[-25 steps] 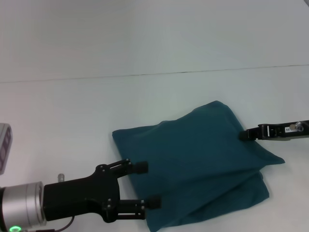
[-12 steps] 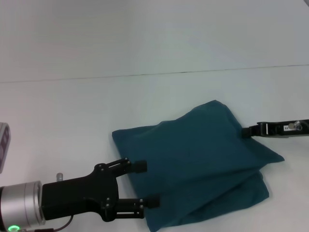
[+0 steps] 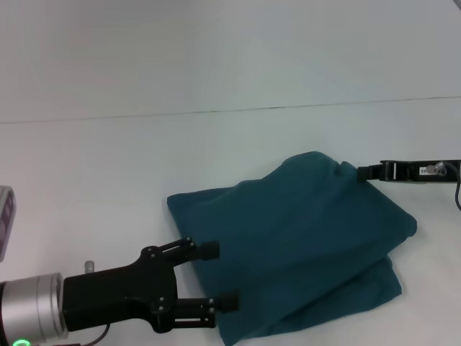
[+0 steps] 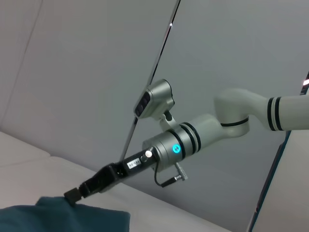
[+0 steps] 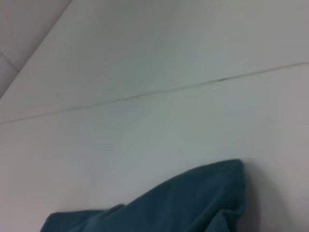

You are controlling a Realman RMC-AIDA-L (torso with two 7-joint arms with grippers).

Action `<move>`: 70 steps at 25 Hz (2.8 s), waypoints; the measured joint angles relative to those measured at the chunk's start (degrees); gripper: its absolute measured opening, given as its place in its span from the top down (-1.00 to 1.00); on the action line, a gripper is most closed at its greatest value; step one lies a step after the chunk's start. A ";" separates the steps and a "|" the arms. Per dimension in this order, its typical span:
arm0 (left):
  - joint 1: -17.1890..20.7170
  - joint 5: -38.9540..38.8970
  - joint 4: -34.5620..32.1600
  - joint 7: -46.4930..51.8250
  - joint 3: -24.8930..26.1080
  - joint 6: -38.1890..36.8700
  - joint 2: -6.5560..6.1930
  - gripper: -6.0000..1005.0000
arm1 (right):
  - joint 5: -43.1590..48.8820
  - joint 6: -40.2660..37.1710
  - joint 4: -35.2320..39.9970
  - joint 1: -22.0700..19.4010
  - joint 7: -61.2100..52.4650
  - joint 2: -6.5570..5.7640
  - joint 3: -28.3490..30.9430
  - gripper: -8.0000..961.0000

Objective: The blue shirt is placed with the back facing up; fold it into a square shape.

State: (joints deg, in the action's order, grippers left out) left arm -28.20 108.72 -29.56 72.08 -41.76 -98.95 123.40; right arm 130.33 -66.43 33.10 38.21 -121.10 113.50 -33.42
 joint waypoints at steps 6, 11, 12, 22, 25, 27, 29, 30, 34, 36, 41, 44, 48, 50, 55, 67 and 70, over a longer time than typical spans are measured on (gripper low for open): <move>0.17 -0.10 0.09 -0.01 0.17 -0.24 0.07 -0.86 | 0.15 1.46 -0.17 -0.41 -0.10 0.03 -0.38 0.93; 0.17 -0.14 0.10 0.27 0.19 -0.27 0.09 -0.86 | 0.02 2.54 0.11 -1.08 0.08 0.03 0.05 0.90; 0.17 -0.15 0.06 0.28 0.19 -0.28 0.08 -0.87 | -0.27 2.86 0.39 -1.25 0.14 0.03 0.11 0.89; -0.43 -0.47 -0.07 0.47 2.69 2.21 -0.11 -0.86 | -1.33 6.65 1.35 1.54 -0.77 0.02 -0.48 0.25; -0.69 -0.51 -0.09 0.57 2.71 2.55 -0.15 -0.86 | -1.26 6.73 1.11 2.89 -1.60 0.10 -0.81 0.06; -0.80 -0.53 -0.07 0.58 2.72 2.94 -0.16 -0.86 | -1.27 6.31 1.07 3.76 -1.53 0.61 -1.53 -0.06; -0.83 -0.54 -0.05 0.57 2.74 3.35 -0.17 -0.86 | -1.18 6.76 1.05 4.51 -1.43 1.35 -3.42 -0.10; -0.87 -0.54 -0.04 0.57 2.73 3.51 -0.16 -0.86 | -1.12 7.21 1.00 4.78 -1.53 1.67 -4.56 -0.06; -1.01 -0.55 -0.01 0.57 2.75 3.68 -0.12 -0.86 | -1.01 10.06 0.05 6.45 -2.12 2.69 -9.95 0.10; -1.01 -0.55 -0.02 0.53 2.81 3.84 -0.02 -0.87 | -0.97 11.12 -0.54 7.38 -2.36 3.15 -12.05 0.25; -0.93 -0.55 0.09 0.45 2.84 4.10 0.00 -0.87 | -0.94 13.61 -1.18 8.59 -2.78 4.13 -15.32 0.43; -0.81 -0.54 0.10 0.41 2.83 4.12 0.00 -0.86 | -0.92 15.13 -1.24 8.85 -2.83 4.86 -16.11 0.36; -0.66 -0.54 0.12 0.34 2.82 4.13 -0.01 -0.86 | -0.95 18.01 -1.71 9.03 -2.78 5.91 -18.13 0.20; -0.64 -0.54 0.12 0.36 2.82 4.16 0.00 -0.86 | -1.09 19.48 -2.74 9.44 -2.85 6.16 -19.72 0.12; -0.59 -0.54 0.10 0.52 2.83 4.21 -0.06 -0.86 | -1.25 20.88 -5.26 10.44 -2.73 6.27 -20.43 0.14; -0.41 -0.54 0.12 0.33 3.34 4.44 -0.18 -0.86 | -1.34 20.23 -5.08 11.04 -2.38 6.34 -20.61 0.55; -0.37 -0.54 0.12 0.33 3.35 4.75 -0.18 -0.86 | -1.98 20.22 -5.01 11.17 -2.17 6.36 -20.63 0.76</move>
State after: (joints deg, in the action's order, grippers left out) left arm -28.57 108.18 -29.44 72.41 -38.41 -94.20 123.22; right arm 128.35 -46.21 28.09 49.38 -123.27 119.86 -54.05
